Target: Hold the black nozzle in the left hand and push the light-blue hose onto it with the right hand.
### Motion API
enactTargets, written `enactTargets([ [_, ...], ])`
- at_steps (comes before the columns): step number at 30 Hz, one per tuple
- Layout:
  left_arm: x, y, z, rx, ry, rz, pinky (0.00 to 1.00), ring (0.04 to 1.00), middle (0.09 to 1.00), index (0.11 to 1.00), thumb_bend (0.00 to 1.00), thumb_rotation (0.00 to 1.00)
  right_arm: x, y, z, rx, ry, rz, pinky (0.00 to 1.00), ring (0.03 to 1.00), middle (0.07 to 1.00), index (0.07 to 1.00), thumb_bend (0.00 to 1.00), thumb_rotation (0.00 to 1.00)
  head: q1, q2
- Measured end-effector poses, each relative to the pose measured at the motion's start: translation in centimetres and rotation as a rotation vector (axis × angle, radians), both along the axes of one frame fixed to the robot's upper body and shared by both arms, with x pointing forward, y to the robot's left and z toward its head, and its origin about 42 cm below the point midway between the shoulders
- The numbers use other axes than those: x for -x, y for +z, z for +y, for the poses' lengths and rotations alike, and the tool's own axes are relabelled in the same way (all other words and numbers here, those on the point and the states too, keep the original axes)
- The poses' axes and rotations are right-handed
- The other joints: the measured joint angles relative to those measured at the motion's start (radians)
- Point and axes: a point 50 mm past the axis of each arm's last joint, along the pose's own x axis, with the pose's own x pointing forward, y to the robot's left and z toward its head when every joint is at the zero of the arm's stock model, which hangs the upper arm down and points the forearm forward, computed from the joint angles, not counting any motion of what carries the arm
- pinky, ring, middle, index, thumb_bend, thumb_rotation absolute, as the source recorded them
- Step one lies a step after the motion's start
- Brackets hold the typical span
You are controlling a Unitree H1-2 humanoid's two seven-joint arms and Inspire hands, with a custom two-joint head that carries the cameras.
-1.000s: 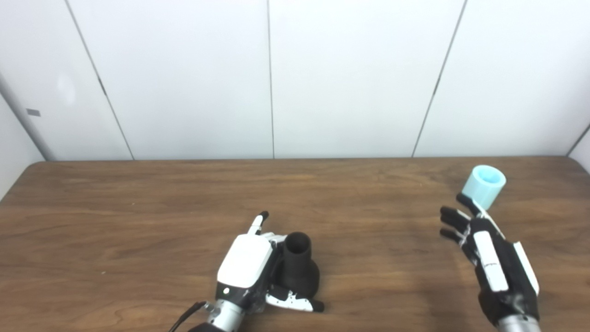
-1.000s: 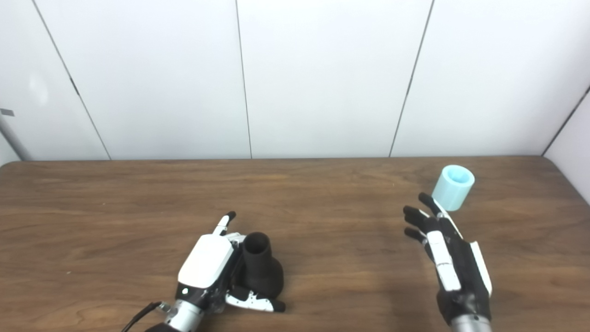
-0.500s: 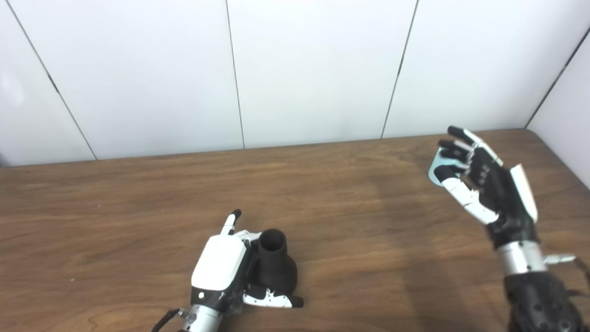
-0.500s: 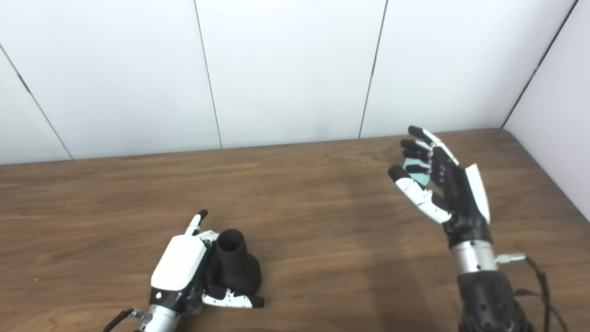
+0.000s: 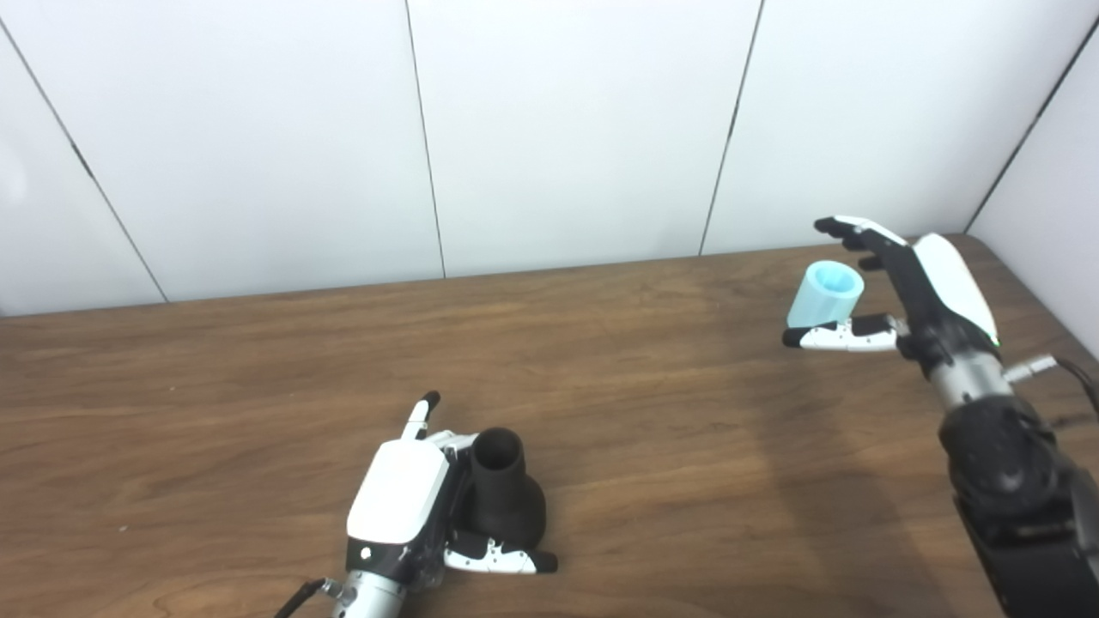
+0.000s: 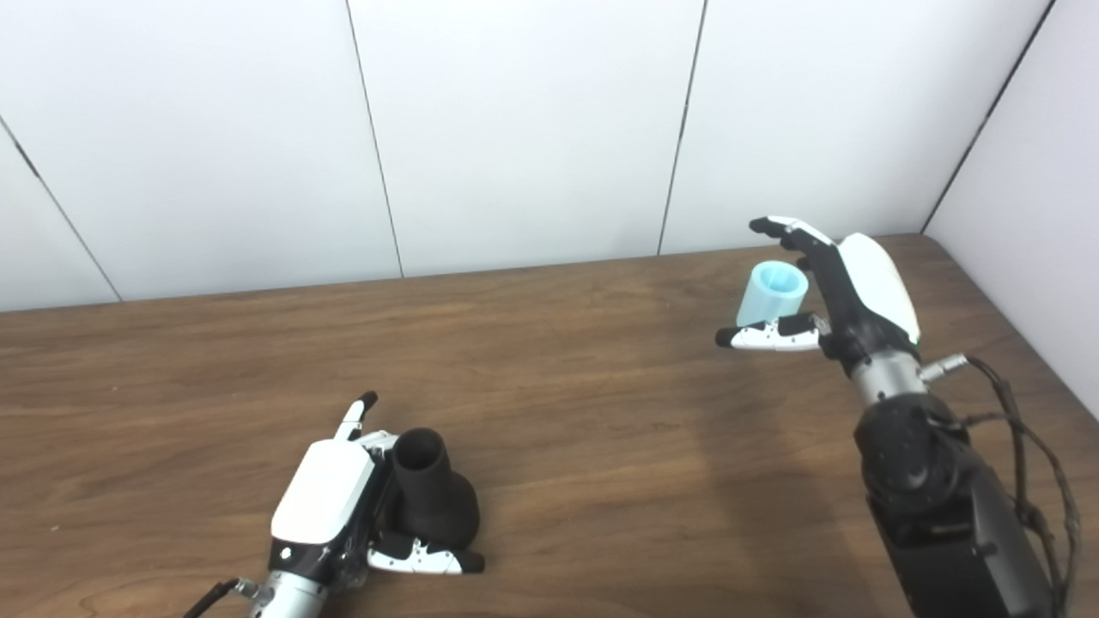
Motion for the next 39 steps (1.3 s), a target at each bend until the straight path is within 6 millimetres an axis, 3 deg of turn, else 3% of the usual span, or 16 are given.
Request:
enactTargets([
  [6, 0.1, 0.0, 0.2, 0.003, -0.001, -0.002, 1.00, 0.600, 0.450, 0.512, 0.52, 0.00, -3.6, -0.4, -0.8, 0.120, -0.027, 0.082, 0.78, 0.879, 0.839, 0.778, 0.90, 0.08, -0.006, -0.014],
  [15, 0.1, -0.1, 0.4, 0.006, 0.006, -0.001, 1.00, 0.594, 0.448, 0.511, 0.52, 0.00, -6.4, -1.7, -3.3, 0.187, -0.080, 0.210, 0.84, 0.921, 0.875, 0.807, 0.87, 0.08, -0.006, -0.015],
  [29, 0.1, -0.1, 0.5, 0.007, 0.007, 0.000, 1.00, 0.596, 0.443, 0.513, 0.52, 0.00, -10.9, -2.6, -4.9, 0.260, -0.135, 0.376, 0.84, 0.937, 0.883, 0.816, 0.87, 0.10, -0.015, -0.026],
  [39, 0.1, -0.1, 0.6, 0.007, 0.010, 0.000, 1.00, 0.601, 0.441, 0.514, 0.52, 0.00, -11.3, -2.7, -5.3, 0.238, -0.136, 0.379, 0.64, 0.754, 0.804, 0.789, 0.87, 0.09, -0.015, -0.020],
])
